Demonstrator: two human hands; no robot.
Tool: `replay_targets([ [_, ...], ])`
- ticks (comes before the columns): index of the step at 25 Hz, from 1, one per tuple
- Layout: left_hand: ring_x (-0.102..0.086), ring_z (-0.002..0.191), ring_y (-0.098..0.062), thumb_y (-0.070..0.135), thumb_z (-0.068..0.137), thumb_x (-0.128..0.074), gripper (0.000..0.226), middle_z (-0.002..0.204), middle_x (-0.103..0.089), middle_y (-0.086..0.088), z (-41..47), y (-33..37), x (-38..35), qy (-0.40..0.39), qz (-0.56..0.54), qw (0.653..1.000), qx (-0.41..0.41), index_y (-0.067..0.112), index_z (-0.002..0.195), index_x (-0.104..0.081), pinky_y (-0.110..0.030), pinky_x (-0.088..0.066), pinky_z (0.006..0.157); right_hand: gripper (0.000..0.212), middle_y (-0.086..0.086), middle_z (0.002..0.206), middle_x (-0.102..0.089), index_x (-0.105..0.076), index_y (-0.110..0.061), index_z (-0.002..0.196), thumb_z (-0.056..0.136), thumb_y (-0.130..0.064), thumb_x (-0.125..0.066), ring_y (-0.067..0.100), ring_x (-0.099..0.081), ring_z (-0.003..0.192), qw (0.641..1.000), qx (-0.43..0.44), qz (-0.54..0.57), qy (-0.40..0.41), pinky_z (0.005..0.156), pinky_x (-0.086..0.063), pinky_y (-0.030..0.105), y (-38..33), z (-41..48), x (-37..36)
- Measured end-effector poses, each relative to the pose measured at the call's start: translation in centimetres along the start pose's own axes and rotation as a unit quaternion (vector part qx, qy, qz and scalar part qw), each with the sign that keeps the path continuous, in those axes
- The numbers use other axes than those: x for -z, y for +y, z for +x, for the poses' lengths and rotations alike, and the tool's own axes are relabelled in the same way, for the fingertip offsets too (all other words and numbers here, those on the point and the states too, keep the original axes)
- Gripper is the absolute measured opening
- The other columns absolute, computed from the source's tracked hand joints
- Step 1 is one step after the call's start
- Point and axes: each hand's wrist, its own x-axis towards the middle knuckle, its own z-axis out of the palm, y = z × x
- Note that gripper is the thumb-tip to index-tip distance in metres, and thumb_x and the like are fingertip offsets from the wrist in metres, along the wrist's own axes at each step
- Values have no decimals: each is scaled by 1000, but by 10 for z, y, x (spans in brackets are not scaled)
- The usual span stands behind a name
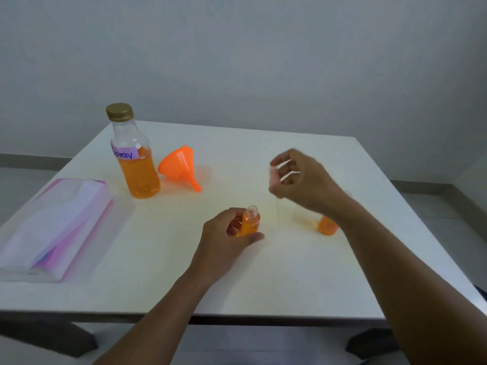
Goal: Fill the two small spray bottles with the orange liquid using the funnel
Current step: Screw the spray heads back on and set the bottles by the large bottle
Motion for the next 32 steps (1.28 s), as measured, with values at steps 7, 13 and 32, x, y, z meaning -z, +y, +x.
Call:
replay_targets([
  [7,-64,83,-8,41,67,-87,47,95,-70,11,2,-3,1,1,12,1000,-6,25,107,-69,-9,-47,71,45,10,103,-74,-56,-11,124,85,2,-76,26,-77,88,978,61,196,32,82,-63,37,-42,-25,17],
  [13,-63,81,-7,44,67,-87,47,94,-69,12,3,-4,1,6,24,1000,-6,26,106,-69,-8,-46,70,45,0,104,-71,-59,-19,123,87,2,-75,16,-76,89,990,72,118,26,85,-63,37,-33,-27,-7],
  [32,-61,74,-5,42,64,-88,39,79,-66,17,9,-7,2,14,14,1000,-2,23,94,-71,-4,-44,65,69,-14,125,-68,-51,-27,143,83,-15,-83,2,-66,112,979,113,-47,-162,93,-55,18,-13,-25,-16],
])
